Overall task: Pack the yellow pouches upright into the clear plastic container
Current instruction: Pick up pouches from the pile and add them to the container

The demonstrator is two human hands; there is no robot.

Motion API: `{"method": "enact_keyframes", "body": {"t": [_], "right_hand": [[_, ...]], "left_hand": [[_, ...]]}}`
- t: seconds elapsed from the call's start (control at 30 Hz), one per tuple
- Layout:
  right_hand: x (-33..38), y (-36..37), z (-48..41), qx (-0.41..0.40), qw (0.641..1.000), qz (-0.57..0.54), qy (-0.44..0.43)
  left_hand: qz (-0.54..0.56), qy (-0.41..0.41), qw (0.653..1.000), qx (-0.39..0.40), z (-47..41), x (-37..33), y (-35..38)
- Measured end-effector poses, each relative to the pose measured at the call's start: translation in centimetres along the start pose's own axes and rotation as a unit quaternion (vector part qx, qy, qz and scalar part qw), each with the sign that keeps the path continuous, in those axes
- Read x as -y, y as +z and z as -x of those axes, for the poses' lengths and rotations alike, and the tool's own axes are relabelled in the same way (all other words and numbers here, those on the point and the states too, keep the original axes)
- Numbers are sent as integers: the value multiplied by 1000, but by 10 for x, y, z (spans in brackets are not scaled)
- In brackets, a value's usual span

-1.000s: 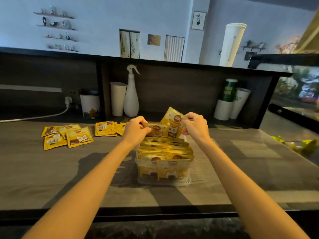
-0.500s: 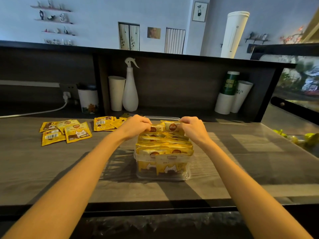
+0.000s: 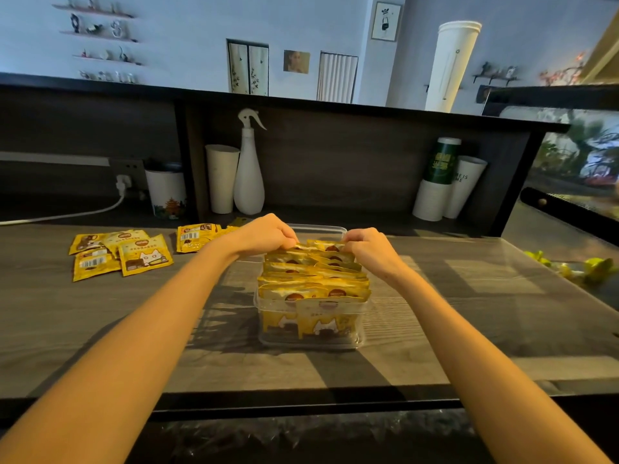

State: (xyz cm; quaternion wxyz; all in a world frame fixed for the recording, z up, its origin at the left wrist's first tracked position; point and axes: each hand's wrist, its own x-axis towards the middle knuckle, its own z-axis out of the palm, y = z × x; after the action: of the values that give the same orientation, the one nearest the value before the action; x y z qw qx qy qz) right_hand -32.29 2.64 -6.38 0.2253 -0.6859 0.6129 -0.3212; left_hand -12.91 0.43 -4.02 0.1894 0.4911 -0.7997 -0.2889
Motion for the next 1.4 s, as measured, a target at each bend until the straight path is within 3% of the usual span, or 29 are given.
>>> {"method": "enact_keyframes", "body": {"t": [0.4, 0.57, 0.93, 1.03, 1.17, 1.3, 1.4], "right_hand": [[0, -1, 5, 23, 1000, -8, -14], [5, -1, 10, 37, 999, -2, -10], [4, 2, 9, 48, 998, -32, 22], [2, 3, 13, 59, 997, -20, 38], [6, 2, 19, 42, 999, -21, 16], [11, 3, 23, 30, 996, 71, -41], [12, 2, 25, 19, 998, 57, -31]], "left_hand": [[34, -38, 999, 18, 3, 1, 8], [-10, -75, 997, 33, 1, 0, 15], [-40, -101, 994, -10, -6, 2, 19], [-23, -82, 996, -5, -6, 7, 18], [9, -41, 999, -23, -3, 7, 19], [9, -33, 999, -41, 1, 9, 19], [-1, -29, 998, -54, 4, 8, 20]]}}
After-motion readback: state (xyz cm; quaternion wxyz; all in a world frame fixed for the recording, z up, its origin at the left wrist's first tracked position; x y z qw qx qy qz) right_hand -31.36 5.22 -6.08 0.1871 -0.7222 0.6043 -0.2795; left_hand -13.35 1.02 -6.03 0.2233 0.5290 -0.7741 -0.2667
